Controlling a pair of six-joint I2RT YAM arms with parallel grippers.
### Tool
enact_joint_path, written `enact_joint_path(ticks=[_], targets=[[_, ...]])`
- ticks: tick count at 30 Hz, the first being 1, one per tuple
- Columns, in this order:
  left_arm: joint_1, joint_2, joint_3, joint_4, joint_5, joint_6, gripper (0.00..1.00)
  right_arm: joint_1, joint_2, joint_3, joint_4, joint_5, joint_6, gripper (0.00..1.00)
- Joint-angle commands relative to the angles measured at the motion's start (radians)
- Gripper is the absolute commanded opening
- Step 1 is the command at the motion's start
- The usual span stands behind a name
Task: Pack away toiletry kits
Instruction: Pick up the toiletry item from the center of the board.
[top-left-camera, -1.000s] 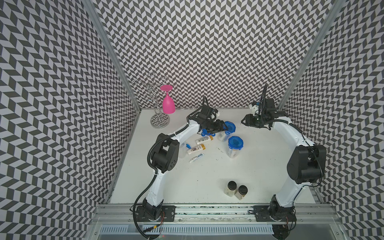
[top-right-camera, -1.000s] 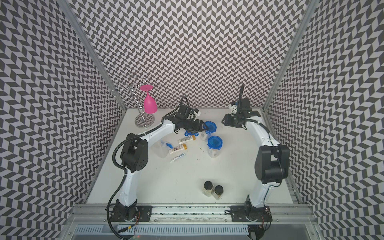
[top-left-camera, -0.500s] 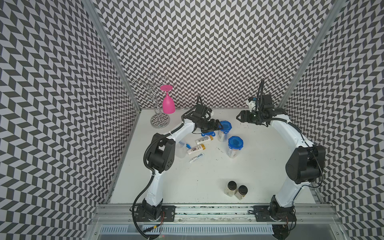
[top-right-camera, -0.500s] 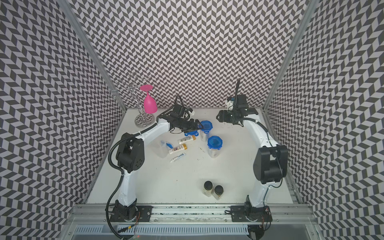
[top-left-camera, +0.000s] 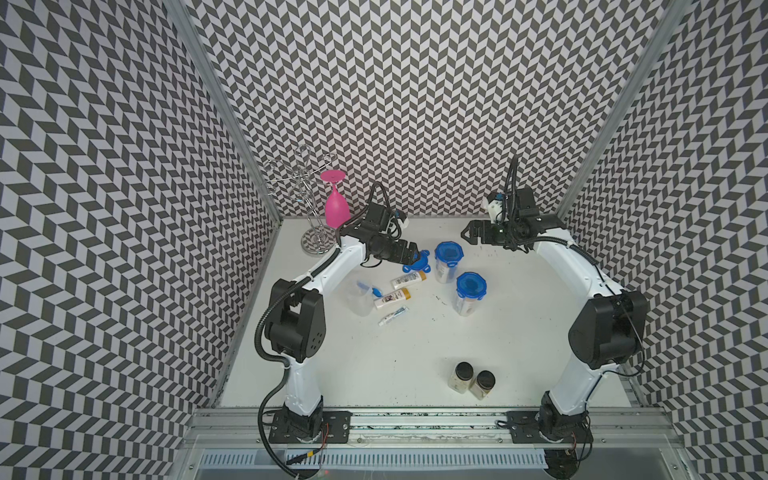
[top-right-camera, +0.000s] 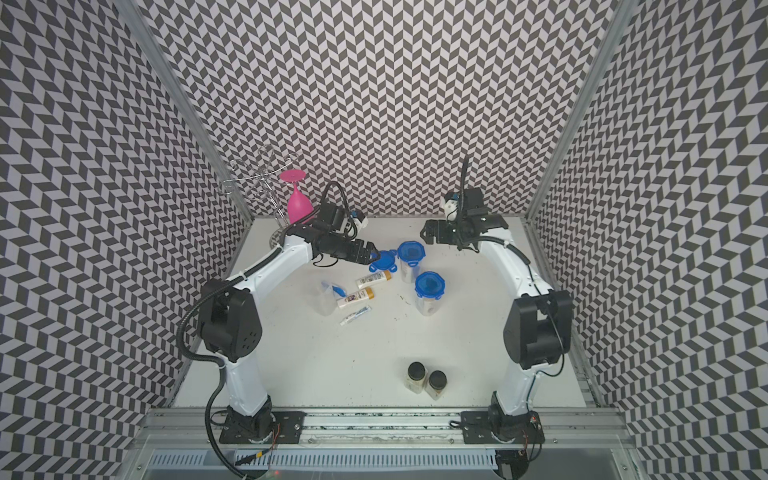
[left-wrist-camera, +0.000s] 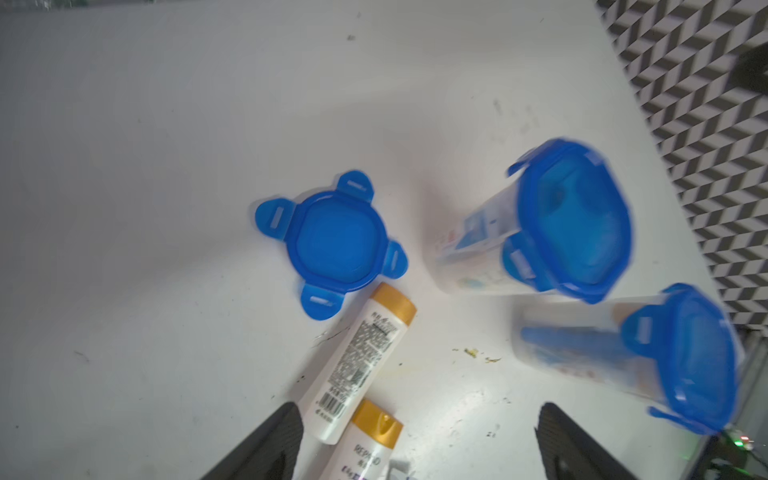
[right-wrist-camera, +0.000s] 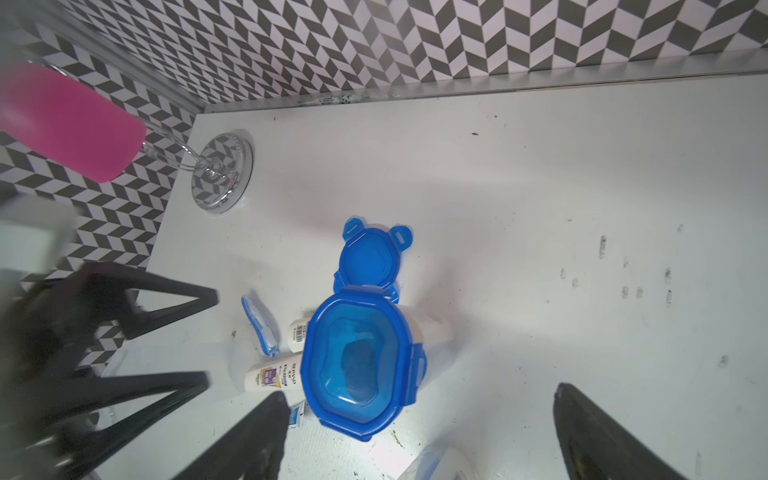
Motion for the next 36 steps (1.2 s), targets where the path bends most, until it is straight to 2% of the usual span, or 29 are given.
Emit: enact_joint_path(ticks=[1,3,8,15,19,24,28,36], targets=[[-0.010,0.074,-0.007,-0.041,-0.097,0.107,0.90,0.047,-0.026,0.014,0.036,-0.017,0.011,0.98],[-0.019,0.103,0.011,-0.028,-0.099,0.112,0.90,0.058,-0.029,0.009,0.044,-0.025,0.018,0.99],[-0.087,0.179,0.047,-0.025,-0.235,0.140,0.91,0.075,-0.003,0.038,0.040,-0.034,0.029,0.99],[-0.123,0.236,0.057,-0.046,-0.319,0.144,0.88,0.075,-0.011,0.093,0.022,0.028,0.016,1.00],[-0.129,0.264,0.052,-0.059,-0.379,0.137,0.80,0.069,-0.023,0.108,0.026,0.055,0.011,1.00],[-0.131,0.274,0.047,-0.050,-0.411,0.121,0.63,0.055,0.004,0.164,-0.035,0.057,0.015,1.00],[-0.134,0.275,0.035,-0.026,-0.390,0.121,0.55,0.049,0.006,0.175,-0.043,0.044,0.025,1.00],[-0.140,0.243,0.015,0.039,-0.284,0.078,0.33,0.023,-0.036,0.209,-0.076,0.023,0.053,1.00]])
